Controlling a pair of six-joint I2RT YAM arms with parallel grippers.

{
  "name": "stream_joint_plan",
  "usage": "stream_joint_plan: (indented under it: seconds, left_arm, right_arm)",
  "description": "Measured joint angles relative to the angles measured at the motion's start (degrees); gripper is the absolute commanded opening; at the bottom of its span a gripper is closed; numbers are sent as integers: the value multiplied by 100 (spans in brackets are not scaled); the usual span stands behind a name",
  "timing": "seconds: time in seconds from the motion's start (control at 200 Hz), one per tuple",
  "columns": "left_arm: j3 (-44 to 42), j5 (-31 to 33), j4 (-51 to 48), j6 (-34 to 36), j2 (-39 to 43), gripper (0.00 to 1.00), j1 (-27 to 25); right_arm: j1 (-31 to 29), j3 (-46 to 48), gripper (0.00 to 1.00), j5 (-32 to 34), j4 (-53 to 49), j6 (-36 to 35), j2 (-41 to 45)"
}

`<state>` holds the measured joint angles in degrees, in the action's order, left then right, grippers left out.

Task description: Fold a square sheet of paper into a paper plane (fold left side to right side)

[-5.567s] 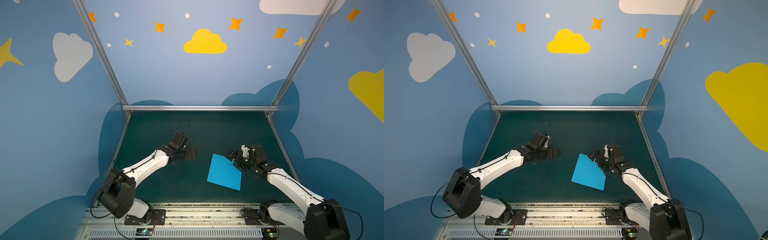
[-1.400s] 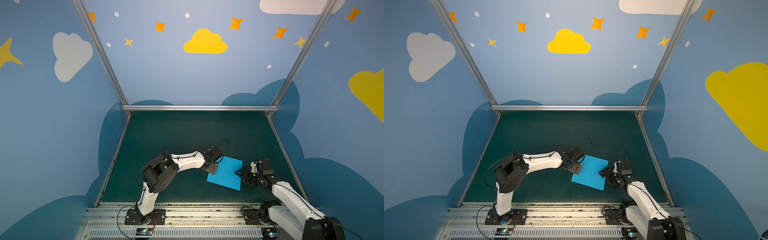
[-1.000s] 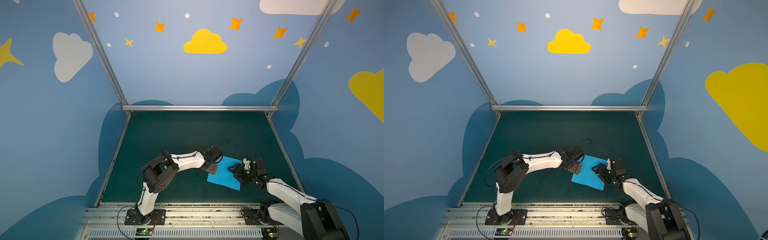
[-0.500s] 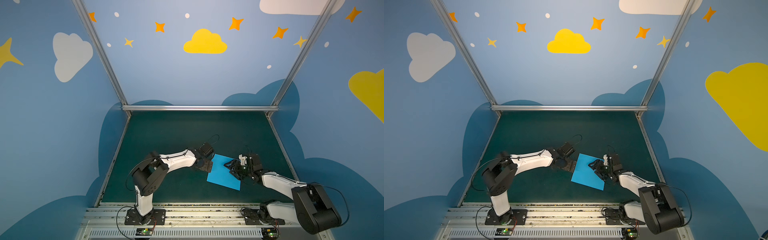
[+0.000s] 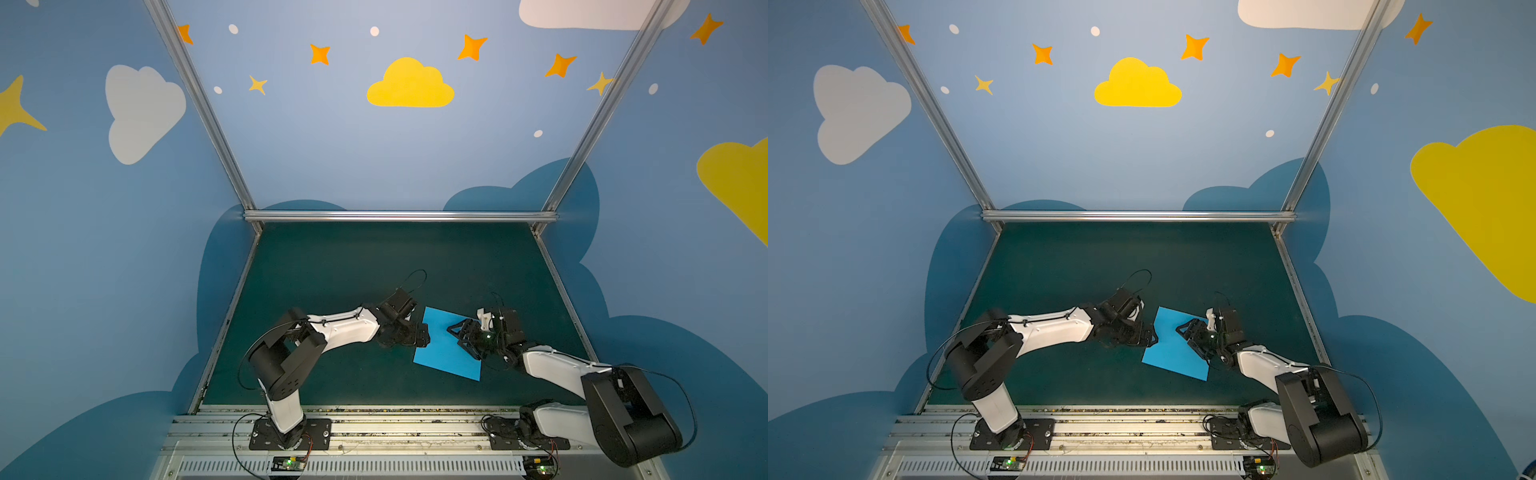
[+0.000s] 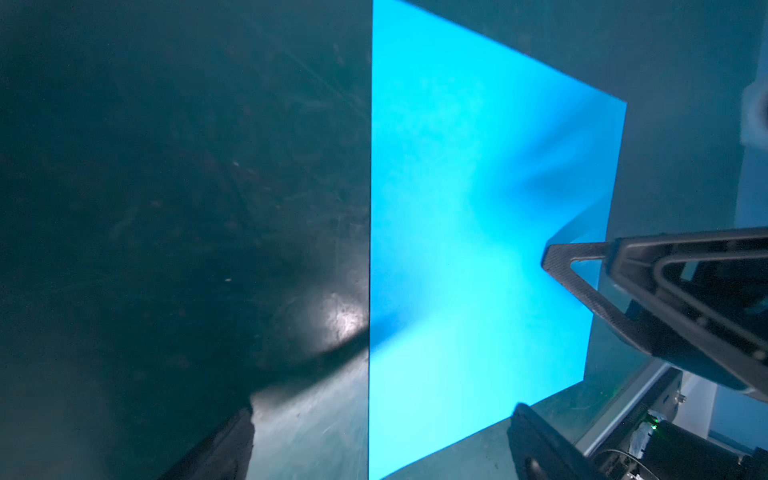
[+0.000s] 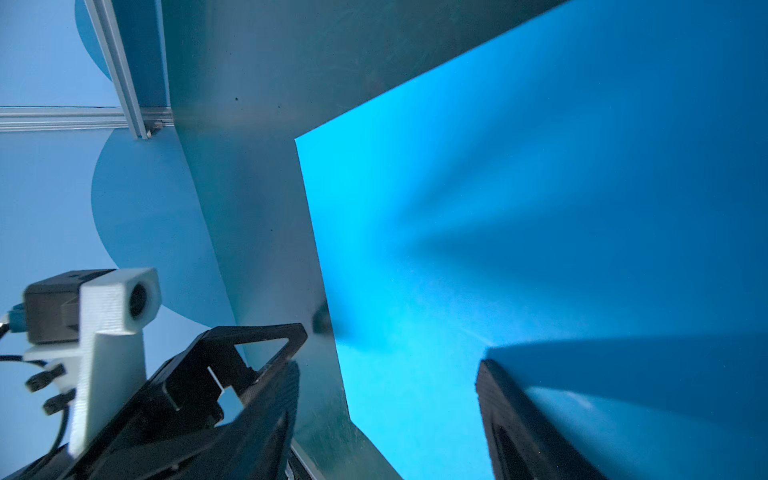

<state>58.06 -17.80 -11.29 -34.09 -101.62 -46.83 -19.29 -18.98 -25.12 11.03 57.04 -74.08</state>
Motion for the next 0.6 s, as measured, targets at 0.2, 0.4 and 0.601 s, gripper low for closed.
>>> stream_joint_plan:
  seconds: [0.2,0.4,0.601]
  left_arm:
    - [-2,-437,761,-251,-238,91,15]
    - [186,-682,1239,-402,-560,91,-33]
    - [358,-793,1467,-433,-776,91,-72]
  right_arm:
    - [-7,2,71,0,13,2,-2]
    - [-7,4,71,2,15,4,-4]
    - [-13,24,71,11,57,24,-2]
